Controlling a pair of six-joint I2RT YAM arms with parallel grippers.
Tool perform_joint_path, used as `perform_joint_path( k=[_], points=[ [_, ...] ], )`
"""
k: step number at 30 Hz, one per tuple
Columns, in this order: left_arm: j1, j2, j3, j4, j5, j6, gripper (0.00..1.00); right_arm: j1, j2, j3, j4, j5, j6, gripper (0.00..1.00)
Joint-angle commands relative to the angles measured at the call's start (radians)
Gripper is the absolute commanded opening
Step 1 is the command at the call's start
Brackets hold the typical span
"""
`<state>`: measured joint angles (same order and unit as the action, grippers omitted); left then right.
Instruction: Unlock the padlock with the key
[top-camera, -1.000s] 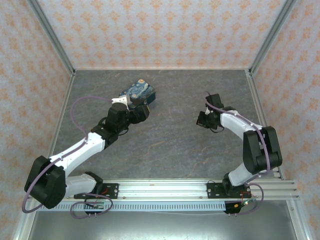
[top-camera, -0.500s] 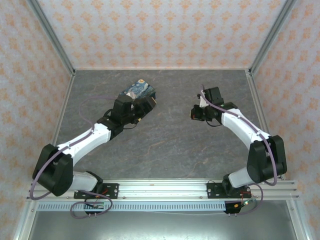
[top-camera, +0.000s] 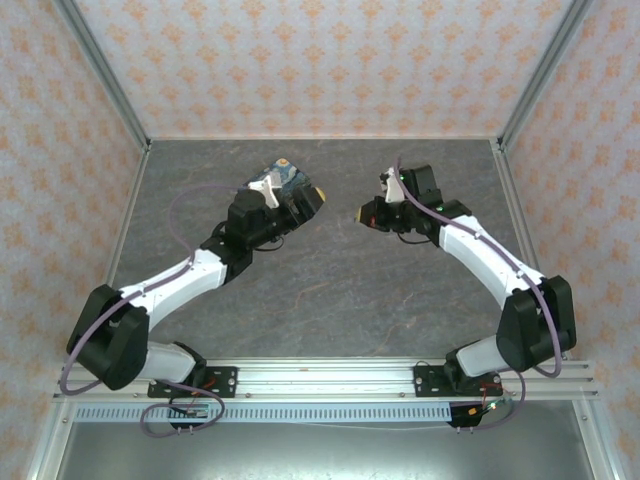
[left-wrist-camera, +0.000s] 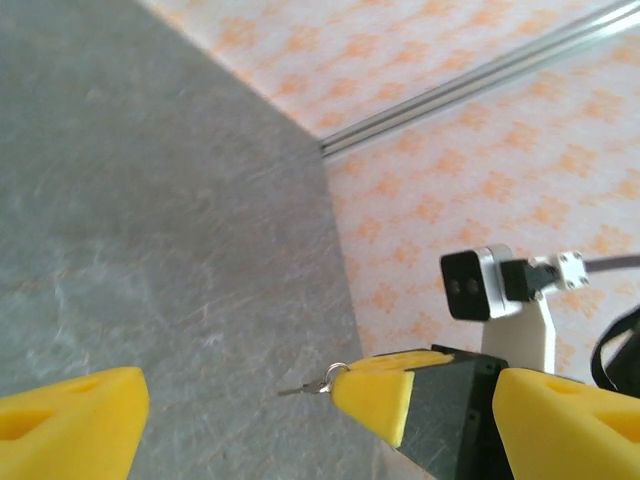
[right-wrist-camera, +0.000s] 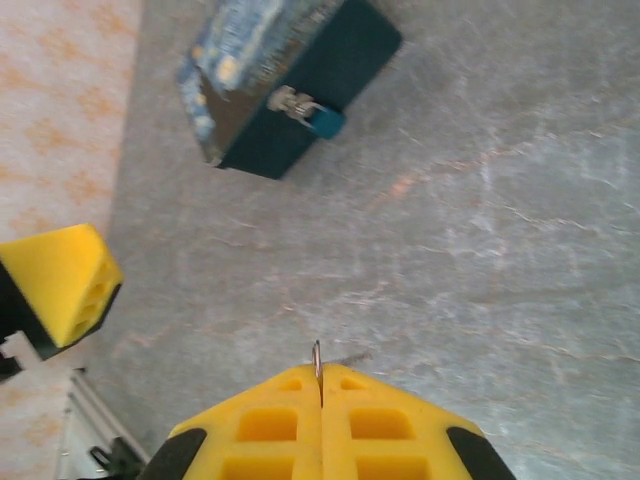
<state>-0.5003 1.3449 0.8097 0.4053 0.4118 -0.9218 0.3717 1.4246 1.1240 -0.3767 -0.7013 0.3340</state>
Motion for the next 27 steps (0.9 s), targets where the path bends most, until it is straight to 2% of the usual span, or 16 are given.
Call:
perform_joint_path(
  k=[1,8,14,19,25,27],
  points=[
    [-0.021,-0.066,-0.015,0.160,0.018,0.306,0.90,0.002,-0.054,0.099,0.009,-0.075,0.062,0.00],
    [-0.095,-0.138,-0.020,0.165,0.094,0.899,0.91,0.002,-0.097,0.254,-0.126,-0.145,0.053,0.00],
    [-0.137,-0.128,0.034,0.092,0.135,1.164,0.92,0.002,-0.116,0.364,-0.244,-0.255,0.031,0.00],
    [-0.147,-0.083,0.079,0.105,0.156,1.223,0.89,0.002,-0.151,0.382,-0.289,-0.290,0.035,0.00],
    [-0.161,-0.033,0.144,0.081,0.195,1.227,0.70,0.005,-0.173,0.361,-0.291,-0.299,0.060,0.00],
    [-0.167,-0.026,0.155,0.081,0.197,1.227,0.68,0.008,-0.177,0.348,-0.281,-0.297,0.067,0.00]
  ],
)
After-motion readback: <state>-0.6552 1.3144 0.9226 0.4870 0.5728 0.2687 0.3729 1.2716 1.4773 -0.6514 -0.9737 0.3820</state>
